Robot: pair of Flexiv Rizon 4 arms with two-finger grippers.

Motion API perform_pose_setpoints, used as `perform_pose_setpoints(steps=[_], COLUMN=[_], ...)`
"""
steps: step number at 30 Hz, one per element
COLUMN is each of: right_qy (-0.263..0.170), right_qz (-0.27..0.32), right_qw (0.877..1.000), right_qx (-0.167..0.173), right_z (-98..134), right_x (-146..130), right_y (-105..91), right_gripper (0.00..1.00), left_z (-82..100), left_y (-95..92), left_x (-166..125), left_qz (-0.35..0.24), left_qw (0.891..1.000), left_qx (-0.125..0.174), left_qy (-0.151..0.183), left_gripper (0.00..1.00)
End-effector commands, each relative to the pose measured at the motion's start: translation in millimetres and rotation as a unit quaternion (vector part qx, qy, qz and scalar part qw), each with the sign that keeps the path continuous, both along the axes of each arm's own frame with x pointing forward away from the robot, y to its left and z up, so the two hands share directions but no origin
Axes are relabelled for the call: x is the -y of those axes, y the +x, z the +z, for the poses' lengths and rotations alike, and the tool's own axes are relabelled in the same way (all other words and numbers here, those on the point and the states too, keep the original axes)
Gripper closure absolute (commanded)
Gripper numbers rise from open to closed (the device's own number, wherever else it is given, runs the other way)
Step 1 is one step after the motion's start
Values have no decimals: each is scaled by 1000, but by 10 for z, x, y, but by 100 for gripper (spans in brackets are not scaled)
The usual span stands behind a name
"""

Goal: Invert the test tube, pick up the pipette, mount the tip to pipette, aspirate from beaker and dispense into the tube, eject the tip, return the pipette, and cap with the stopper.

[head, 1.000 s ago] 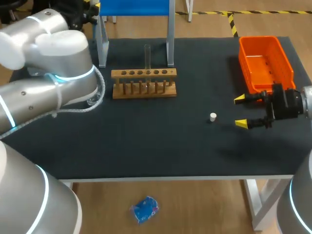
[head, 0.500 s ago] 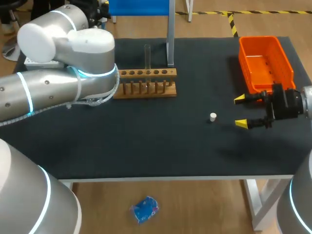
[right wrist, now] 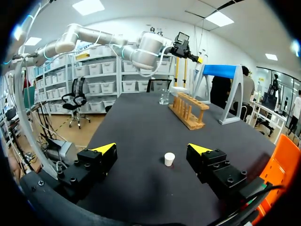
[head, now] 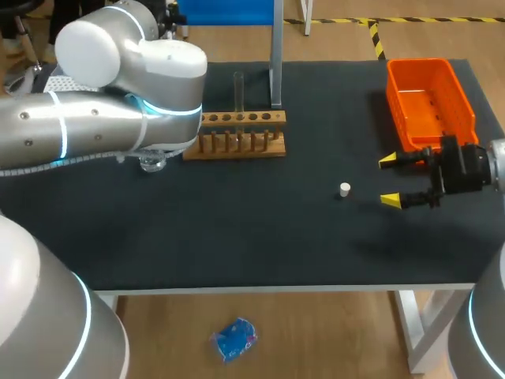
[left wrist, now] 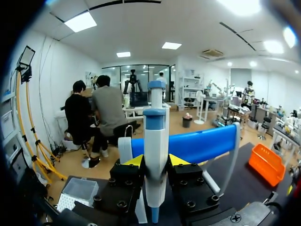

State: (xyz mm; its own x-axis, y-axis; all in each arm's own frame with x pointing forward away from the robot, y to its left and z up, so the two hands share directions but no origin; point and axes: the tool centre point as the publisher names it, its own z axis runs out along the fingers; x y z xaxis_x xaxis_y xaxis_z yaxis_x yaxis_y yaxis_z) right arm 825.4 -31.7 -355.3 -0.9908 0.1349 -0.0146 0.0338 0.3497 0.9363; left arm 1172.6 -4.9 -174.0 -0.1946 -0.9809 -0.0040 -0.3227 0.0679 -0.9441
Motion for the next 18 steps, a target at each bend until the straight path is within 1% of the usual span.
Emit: perform_pose_setpoints(steps=[1, 18], right_qy=[-1, -1], right_qz=[-1, -1], right_qw=[1000, 1000], right_qx=[0, 0], right_z=[4, 4], right_x=[-4, -4], right_y=[-5, -5], right_gripper=[0, 0], left_z=[6, -205], left_y=[86, 175], left_x=[51, 33], left_qz=[11, 30], left_qw=[999, 997], left_qx=[-30, -69], left_qy=[8, 10], left_gripper=[100, 100])
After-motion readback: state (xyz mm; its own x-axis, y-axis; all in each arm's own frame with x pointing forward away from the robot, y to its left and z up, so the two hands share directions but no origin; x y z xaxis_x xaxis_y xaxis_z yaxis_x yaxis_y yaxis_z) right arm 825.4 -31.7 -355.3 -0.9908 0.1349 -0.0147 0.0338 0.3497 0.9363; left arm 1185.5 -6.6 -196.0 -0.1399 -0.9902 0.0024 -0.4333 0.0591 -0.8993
